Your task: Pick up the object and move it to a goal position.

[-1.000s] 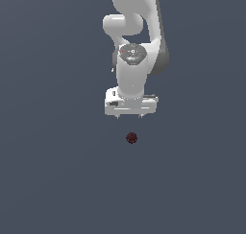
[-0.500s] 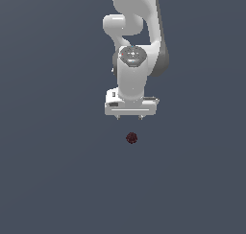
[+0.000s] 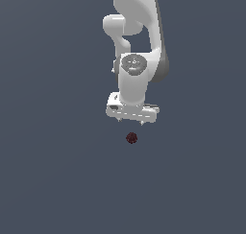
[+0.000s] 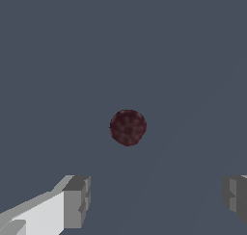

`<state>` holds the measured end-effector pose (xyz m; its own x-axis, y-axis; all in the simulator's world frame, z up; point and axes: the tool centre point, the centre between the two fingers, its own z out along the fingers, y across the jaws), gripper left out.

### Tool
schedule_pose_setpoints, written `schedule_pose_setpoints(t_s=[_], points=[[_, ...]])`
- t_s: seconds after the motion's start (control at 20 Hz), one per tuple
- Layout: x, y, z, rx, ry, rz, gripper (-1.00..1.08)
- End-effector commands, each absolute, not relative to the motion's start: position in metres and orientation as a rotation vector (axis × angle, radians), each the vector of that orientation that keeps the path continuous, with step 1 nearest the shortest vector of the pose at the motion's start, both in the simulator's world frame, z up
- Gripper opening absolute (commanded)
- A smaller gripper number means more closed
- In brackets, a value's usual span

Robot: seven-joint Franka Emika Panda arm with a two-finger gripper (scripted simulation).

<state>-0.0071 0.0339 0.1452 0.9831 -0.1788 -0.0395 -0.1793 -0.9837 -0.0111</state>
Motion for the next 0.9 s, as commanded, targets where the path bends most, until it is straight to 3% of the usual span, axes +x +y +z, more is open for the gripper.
schedule_pose_setpoints(t_s=[0.0, 0.85], points=[[-0.004, 0.036, 0.138, -3.104, 0.379, 0.055, 1.00], [0.011, 0.044, 0.090, -2.971, 1.012, 0.013, 1.00]])
